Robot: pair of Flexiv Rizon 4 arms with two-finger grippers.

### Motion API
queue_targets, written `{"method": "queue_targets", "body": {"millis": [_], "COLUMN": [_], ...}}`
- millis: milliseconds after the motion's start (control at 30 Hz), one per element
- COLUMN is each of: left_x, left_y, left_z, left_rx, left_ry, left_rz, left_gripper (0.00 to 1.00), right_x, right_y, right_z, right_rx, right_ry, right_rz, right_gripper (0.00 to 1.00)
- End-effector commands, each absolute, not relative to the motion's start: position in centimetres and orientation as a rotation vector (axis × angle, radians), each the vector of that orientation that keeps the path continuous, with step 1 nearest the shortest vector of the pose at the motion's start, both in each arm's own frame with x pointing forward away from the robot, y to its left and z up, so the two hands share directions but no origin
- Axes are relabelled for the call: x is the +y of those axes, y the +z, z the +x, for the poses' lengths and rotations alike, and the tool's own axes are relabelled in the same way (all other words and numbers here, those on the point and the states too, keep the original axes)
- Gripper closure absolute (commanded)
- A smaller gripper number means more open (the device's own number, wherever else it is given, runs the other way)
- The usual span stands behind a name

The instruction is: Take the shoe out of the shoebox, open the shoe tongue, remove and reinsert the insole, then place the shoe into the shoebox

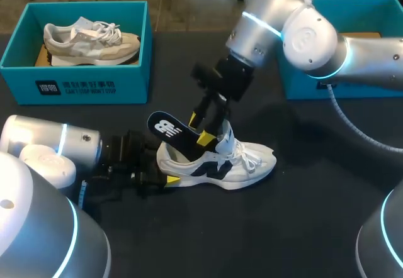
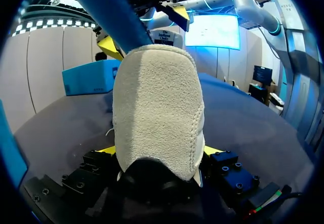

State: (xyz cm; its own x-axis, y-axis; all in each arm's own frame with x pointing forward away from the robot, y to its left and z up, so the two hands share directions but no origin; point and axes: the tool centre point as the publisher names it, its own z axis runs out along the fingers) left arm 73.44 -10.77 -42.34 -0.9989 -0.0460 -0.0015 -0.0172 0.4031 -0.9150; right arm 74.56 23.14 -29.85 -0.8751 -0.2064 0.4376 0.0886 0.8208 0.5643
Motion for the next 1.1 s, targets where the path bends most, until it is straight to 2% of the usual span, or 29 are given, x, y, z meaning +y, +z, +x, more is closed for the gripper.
{"method": "queue_targets", "body": {"millis": [33, 833, 867, 967, 1000, 1100], "left_x": [-10.8, -10.8, -10.8, -10.8, -10.8, -10.8], "left_y": [-42.5, -42.5, -42.5, -42.5, -42.5, -42.5], "left_z": [73.5, 73.5, 73.5, 73.5, 73.5, 73.5], "left_rx": [2.613, 2.613, 2.613, 2.613, 2.613, 2.613], "left_ry": [-1.699, -1.699, -1.699, -1.699, -1.699, -1.699], "left_rz": [-0.058, -0.058, -0.058, -0.058, -0.058, -0.058], "left_gripper": [1.00, 1.00, 1.00, 1.00, 1.00, 1.00], "right_x": [23.7, 25.4, 25.4, 25.4, 25.4, 25.4], "right_y": [-29.9, -31.4, -31.4, -31.6, -31.7, -32.2], "right_z": [75.0, 73.5, 73.5, 73.3, 73.3, 73.2], "right_rx": [-2.490, -2.462, -2.462, -2.467, -2.468, -2.476], "right_ry": [-0.780, -0.763, -0.767, -0.772, -0.772, -0.783], "right_rz": [0.069, -0.079, -0.090, -0.103, -0.104, -0.110], "right_gripper": [0.00, 0.01, 0.05, 0.36, 0.43, 0.50]}}
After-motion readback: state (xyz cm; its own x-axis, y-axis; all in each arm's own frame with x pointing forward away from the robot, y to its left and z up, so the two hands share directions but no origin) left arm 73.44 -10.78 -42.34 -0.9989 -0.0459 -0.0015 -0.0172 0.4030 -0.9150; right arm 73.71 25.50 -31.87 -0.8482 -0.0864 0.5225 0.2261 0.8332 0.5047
